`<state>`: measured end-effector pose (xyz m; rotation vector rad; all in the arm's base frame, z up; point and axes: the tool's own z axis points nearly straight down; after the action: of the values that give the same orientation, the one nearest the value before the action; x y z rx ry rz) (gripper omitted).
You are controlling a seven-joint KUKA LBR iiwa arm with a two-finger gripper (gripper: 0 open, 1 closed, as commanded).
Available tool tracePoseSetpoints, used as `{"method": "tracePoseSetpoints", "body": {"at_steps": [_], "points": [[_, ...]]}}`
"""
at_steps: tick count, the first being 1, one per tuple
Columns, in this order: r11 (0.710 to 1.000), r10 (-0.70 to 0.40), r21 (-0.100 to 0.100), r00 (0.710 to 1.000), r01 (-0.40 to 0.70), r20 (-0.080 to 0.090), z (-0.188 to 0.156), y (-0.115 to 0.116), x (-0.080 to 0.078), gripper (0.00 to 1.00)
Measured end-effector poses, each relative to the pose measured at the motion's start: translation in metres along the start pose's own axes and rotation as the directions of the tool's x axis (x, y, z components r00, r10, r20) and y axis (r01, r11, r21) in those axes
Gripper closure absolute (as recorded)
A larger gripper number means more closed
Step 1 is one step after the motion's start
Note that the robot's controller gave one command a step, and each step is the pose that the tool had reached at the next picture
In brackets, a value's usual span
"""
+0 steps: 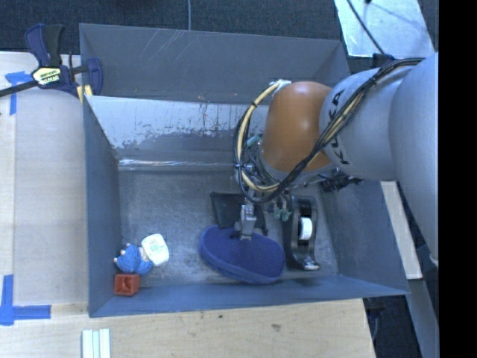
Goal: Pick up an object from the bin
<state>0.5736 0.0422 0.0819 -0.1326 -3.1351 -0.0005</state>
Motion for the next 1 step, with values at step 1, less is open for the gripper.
{"method": "tracePoseSetpoints", "body": {"at_steps": [1], "points": [[1.000,0.002,0.000,1.000,-0.002,0.005,-0.0039,-0.0012,-0.0013,1.00]]}}
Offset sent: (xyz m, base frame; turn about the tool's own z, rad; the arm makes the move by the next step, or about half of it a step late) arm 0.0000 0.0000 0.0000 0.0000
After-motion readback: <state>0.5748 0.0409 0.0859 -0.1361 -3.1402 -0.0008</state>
